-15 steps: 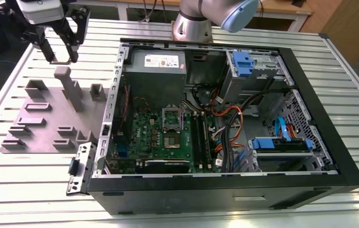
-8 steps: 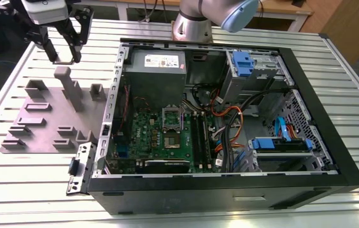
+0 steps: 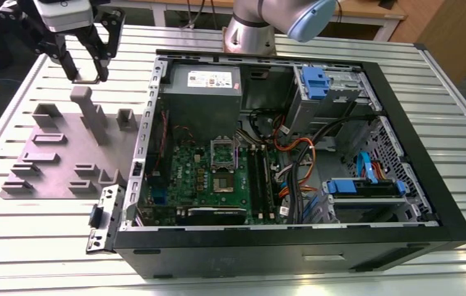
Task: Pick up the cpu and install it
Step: 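Pick up the cpu and move it towards the insertion slot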
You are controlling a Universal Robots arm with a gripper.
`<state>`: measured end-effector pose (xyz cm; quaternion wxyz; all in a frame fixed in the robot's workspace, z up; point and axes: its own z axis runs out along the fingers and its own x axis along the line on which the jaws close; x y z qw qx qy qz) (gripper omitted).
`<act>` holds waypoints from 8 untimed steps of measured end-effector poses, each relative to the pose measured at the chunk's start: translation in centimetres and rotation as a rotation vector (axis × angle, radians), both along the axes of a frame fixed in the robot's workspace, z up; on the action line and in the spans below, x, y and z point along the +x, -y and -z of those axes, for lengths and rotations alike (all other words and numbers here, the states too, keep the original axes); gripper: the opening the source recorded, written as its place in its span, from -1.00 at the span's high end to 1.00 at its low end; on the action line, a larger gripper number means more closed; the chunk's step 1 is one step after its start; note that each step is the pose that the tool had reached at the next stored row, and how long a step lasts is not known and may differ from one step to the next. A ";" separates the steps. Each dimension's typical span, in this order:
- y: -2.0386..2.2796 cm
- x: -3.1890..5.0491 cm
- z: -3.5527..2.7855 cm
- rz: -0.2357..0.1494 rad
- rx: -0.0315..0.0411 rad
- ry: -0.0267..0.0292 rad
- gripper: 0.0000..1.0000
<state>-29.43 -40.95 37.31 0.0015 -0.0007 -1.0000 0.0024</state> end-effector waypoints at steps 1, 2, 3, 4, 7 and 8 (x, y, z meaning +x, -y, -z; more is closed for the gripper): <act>0.00 0.06 0.00 0.000 0.0000 0.0001 0.06; 0.00 0.12 0.00 0.000 0.0000 0.0000 0.06; 0.00 0.18 0.00 0.000 0.0000 0.0000 0.06; 0.00 0.24 0.00 0.000 0.0000 0.0000 0.06; 0.00 0.36 0.00 0.000 0.0000 0.0001 0.06; 0.00 0.41 0.00 0.000 0.0000 0.0000 0.06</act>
